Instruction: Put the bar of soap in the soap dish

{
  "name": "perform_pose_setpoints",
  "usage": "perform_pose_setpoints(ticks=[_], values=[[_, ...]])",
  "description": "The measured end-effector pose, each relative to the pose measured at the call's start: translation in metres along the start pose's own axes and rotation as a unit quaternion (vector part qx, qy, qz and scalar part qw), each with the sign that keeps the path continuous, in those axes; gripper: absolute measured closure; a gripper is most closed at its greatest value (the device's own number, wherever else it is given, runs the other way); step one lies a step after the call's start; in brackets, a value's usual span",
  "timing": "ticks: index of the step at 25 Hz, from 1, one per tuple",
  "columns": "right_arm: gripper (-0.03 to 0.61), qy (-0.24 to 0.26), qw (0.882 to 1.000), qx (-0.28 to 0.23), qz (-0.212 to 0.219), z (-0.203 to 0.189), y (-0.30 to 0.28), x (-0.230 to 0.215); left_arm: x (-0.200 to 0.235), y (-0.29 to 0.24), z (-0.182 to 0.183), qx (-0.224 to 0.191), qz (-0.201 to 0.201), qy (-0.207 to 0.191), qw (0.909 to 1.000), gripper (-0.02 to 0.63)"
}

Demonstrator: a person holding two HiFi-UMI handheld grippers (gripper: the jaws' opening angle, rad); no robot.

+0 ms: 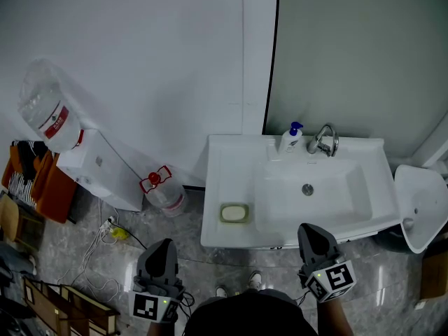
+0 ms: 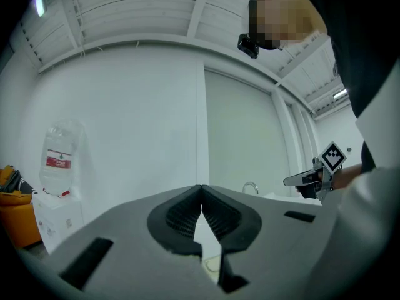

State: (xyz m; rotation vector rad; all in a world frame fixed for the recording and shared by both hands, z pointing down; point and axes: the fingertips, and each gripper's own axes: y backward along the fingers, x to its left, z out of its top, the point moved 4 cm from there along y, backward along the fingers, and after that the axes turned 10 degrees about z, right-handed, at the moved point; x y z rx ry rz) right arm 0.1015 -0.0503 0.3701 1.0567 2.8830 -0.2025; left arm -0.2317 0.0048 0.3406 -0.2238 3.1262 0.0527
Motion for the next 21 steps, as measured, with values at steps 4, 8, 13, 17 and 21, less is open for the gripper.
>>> perform_pose_setpoints(ticks=[4, 8, 13, 17, 21], values=[[0.568, 0.009, 1.000, 0.004, 0.000, 0.001, -0.005, 0.001, 0.003, 0.000, 0.001, -0.006, 0.003, 0.000, 1.0000, 0.594], [0.568, 0.012, 1.000, -0.002, 0.001, 0.003, -0.008, 0.003, 0.004, 0.000, 0.002, -0.006, 0.003, -0.003, 1.0000, 0.594], [0.568, 0.010, 1.000, -0.007, -0.002, 0.005, -0.012, 0.005, 0.006, -0.002, 0.002, -0.003, -0.002, -0.003, 1.0000, 0.592], [0.568, 0.013, 1.000, -0.006, -0.003, 0.006, -0.016, 0.007, 0.008, -0.004, 0.001, -0.004, -0.005, 0.002, 1.0000, 0.594], [0.568, 0.012, 1.000, -0.005, -0.004, 0.005, -0.018, 0.008, 0.009, -0.005, -0.002, -0.001, -0.006, 0.003, 1.0000, 0.594]])
